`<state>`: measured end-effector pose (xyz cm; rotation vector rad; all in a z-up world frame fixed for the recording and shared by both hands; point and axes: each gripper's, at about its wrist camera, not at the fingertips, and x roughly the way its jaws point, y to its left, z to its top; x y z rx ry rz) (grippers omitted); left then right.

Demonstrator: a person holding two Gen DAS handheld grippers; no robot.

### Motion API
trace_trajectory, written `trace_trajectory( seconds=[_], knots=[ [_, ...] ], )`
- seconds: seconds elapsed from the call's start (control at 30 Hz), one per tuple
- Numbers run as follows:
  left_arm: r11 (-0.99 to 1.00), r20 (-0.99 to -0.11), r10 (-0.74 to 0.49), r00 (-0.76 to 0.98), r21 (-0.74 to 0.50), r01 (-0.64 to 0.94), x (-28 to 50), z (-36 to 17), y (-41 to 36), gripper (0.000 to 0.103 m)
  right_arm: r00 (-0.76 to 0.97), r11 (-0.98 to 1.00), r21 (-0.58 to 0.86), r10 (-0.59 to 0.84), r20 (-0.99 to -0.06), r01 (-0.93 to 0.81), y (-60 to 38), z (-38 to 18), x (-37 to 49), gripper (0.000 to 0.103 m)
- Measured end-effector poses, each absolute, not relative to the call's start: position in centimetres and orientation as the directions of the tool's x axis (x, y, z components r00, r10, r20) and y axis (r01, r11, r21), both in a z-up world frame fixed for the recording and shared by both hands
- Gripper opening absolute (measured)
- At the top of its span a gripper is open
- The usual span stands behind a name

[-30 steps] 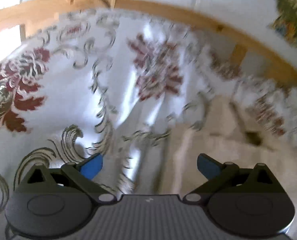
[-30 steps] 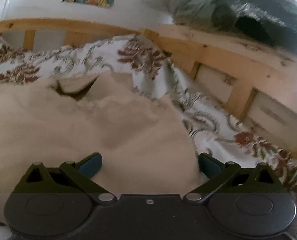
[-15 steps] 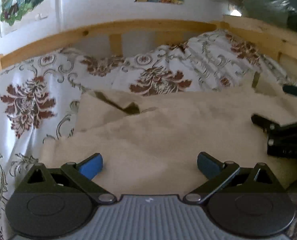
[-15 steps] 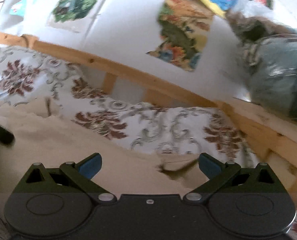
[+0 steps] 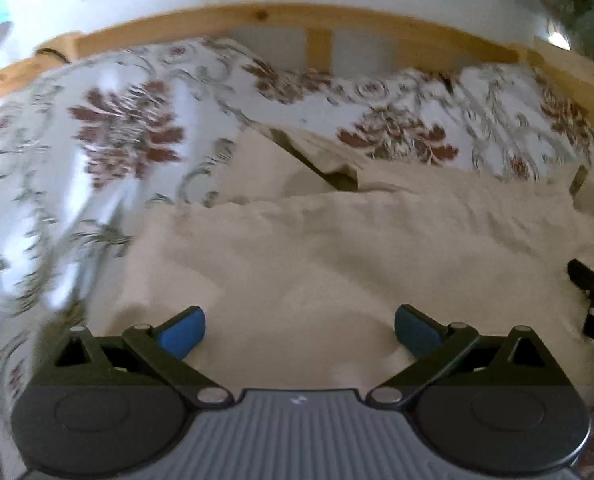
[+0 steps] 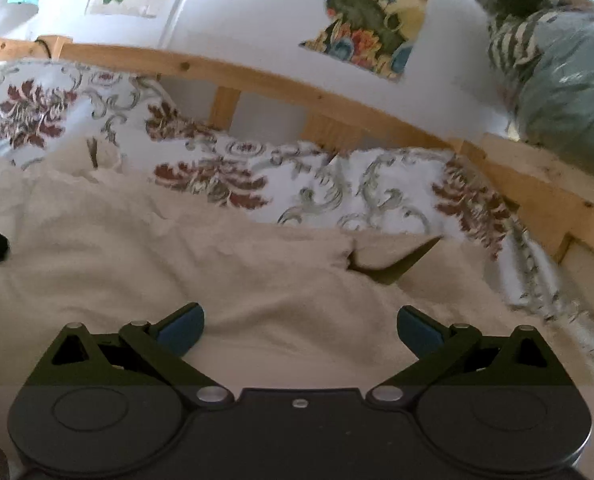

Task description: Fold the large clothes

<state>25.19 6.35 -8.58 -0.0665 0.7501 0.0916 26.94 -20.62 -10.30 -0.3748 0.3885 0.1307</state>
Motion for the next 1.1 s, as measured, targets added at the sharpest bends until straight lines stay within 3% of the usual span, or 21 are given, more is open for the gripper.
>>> trace_trajectory(
  seconds=[0.2,0.4,0.63,0.83,0.93,1.03,1.1],
  knots=[
    [0.992,-0.683,0.102,0.723,0.021,-0.121,21.4,-6.9,4.6,0.102,0.903,0.957,-0.272,-0.026,-0.428,-0.101,-24.2,-6.5,24.5,0.102],
    [0.989,-0.705,0.063,0.706,-0.049,-0.138,18.9,-6.7,4.4,0.102,0.825,0.991,0.135,0.073,-0.561,0.004,-30.4,-2.8,19.9,0.102],
    [0.986,-0.747,0.136,0.651,0.035,-0.165,19.4,-8.3,4.2,0.102,0.784,0.923,0.355,0.11,-0.611,0.147,-34.3,-4.6,17.9,0.102],
    [0.983,-0.789,0.132,0.6,0.028,-0.179,19.8,-9.8,5.1,0.102,0.649,0.77,0.543,0.228,-0.726,0.336,-36.7,-8.4,19.3,0.102],
    [0.987,-0.802,0.124,0.584,0.042,-0.153,19.5,-10.6,5.8,0.102,0.655,0.713,0.591,0.246,-0.715,0.377,-37.5,-8.7,19.3,0.102],
    [0.994,-0.785,0.017,0.62,-0.054,-0.094,18.4,-10.8,7.2,0.102,0.674,0.72,0.589,0.231,-0.702,0.368,-37.3,-9.0,19.4,0.103],
    [0.979,-0.753,-0.09,0.652,-0.187,-0.081,17.6,-10.6,8.8,0.102,0.681,0.73,0.579,0.216,-0.699,0.363,-37.1,-9.1,19.7,0.102]
  ],
)
